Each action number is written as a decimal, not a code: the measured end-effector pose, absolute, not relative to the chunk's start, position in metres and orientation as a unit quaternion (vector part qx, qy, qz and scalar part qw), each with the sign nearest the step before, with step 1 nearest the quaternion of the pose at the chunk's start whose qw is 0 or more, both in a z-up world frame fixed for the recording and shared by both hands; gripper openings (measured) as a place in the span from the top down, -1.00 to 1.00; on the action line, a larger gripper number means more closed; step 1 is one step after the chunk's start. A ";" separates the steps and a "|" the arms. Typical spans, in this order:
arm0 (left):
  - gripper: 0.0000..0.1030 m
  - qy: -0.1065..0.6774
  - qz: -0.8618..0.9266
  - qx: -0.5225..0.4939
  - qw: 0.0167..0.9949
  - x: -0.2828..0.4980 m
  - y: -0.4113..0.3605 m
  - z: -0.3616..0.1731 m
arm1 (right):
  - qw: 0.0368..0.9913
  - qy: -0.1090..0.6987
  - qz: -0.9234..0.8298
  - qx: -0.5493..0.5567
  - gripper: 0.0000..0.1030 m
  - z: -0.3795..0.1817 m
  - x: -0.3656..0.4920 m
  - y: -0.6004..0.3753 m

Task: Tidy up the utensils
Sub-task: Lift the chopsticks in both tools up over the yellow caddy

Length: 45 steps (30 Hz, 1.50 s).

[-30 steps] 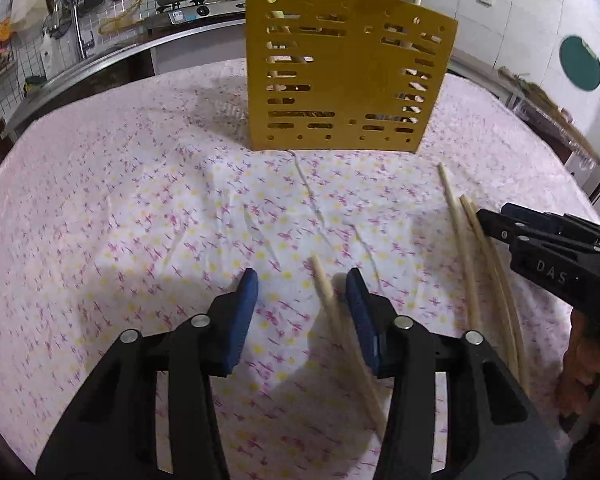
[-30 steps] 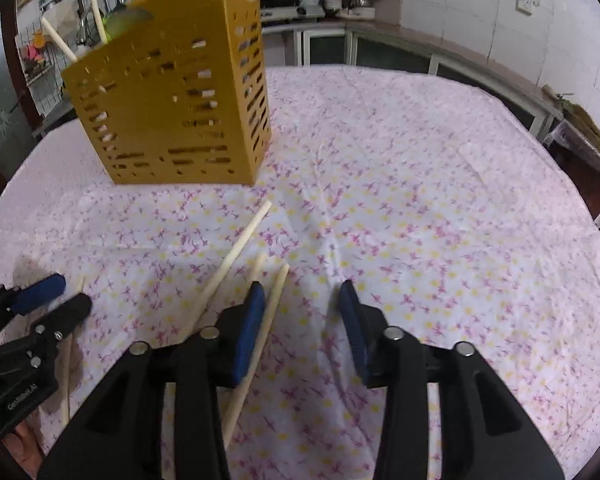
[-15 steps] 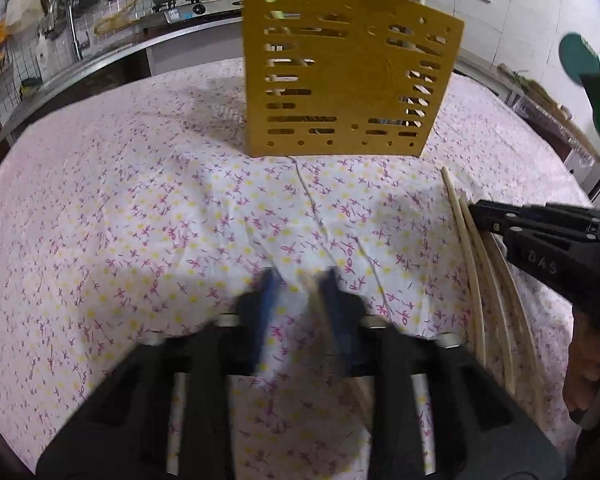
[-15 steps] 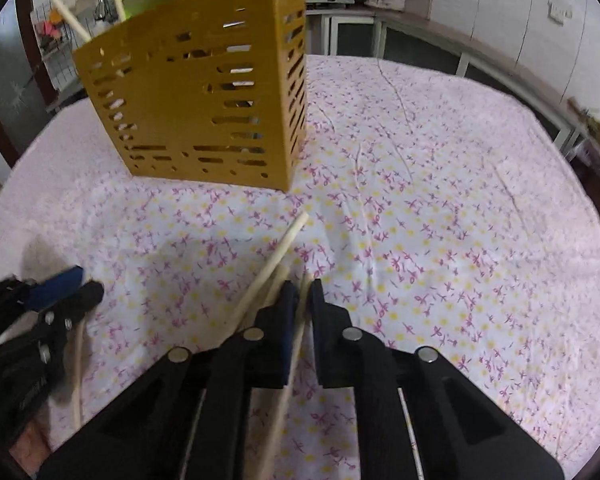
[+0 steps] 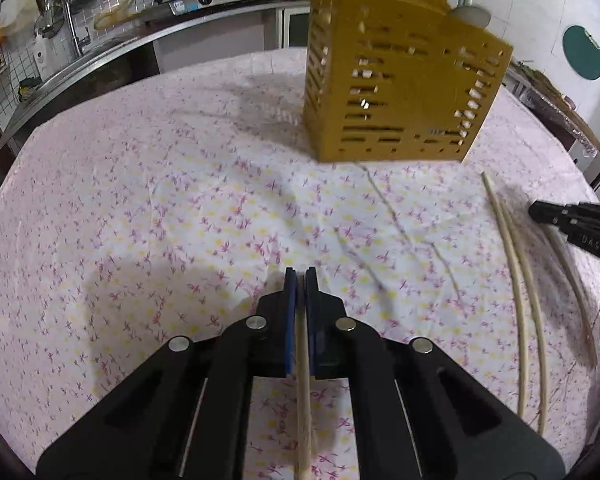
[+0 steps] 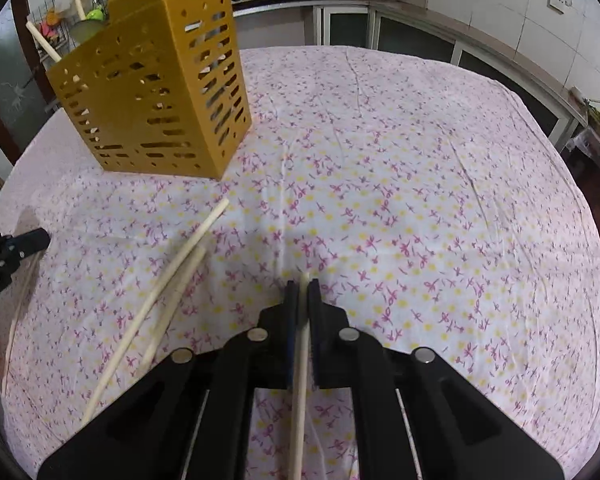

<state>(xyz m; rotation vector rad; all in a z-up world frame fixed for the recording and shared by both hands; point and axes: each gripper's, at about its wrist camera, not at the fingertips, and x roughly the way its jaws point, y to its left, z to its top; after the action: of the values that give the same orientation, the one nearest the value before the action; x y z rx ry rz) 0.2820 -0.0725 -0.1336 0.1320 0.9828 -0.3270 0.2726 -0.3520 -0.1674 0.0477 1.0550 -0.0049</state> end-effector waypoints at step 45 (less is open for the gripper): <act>0.95 0.153 -0.192 -0.017 0.969 0.238 -0.072 0.093 | 0.987 0.144 0.045 0.055 0.90 0.074 0.218 -0.329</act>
<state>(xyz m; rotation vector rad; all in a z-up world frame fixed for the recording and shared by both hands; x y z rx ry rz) 0.2378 -0.0719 0.0929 -0.0338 0.3090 -0.3875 0.2182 -0.3293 0.0737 0.1114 0.2887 0.0911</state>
